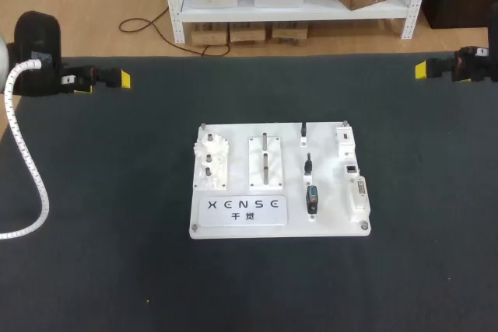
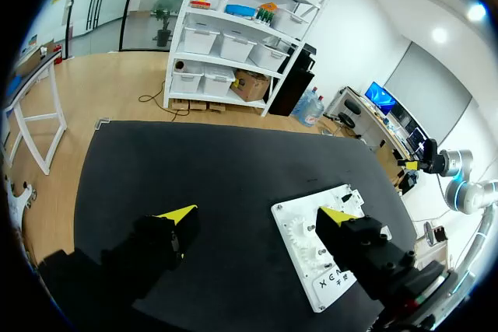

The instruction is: Insert the Ethernet cable into its matching sockets.

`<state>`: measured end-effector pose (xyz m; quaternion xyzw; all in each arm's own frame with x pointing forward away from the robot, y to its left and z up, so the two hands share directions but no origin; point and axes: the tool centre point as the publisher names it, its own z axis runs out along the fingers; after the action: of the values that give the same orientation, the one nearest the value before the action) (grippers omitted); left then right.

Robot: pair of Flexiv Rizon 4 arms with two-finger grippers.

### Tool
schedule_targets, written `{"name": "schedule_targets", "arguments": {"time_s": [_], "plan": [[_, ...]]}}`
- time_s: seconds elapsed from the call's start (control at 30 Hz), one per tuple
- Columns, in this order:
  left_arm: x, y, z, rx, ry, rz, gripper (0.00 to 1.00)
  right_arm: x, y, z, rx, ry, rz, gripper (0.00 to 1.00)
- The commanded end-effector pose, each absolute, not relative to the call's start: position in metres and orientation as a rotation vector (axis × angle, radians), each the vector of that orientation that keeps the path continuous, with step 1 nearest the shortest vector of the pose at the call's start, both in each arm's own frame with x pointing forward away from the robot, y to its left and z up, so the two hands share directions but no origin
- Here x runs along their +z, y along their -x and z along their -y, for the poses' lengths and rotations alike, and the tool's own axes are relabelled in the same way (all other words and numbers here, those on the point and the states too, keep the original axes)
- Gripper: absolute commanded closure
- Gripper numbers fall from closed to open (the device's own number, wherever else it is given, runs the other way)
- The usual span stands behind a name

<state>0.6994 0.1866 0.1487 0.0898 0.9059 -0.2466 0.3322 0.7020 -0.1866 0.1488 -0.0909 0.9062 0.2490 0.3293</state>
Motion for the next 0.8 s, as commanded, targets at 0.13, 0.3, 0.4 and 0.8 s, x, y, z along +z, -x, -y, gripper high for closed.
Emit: {"name": "schedule_targets", "arguments": {"time_s": [0.13,0.3,0.4,0.8], "plan": [[0.15,-0.7,-0.185,-0.636,-0.231,-2.375,0.0,0.149,-0.701,0.186,0.648,0.237,-2.372,0.0],[0.15,-0.7,-0.185,-0.636,-0.231,-2.375,0.0,0.149,-0.701,0.186,0.648,0.237,-2.372,0.0],[0.149,-0.702,-0.18,-0.645,-0.302,-2.358,0.0,0.149,-0.701,0.186,0.648,0.237,-2.372,0.0],[0.14,-0.701,-0.106,-0.942,-1.111,-1.952,0.0,0.149,-0.701,0.186,0.648,0.237,-2.372,0.0]]}}
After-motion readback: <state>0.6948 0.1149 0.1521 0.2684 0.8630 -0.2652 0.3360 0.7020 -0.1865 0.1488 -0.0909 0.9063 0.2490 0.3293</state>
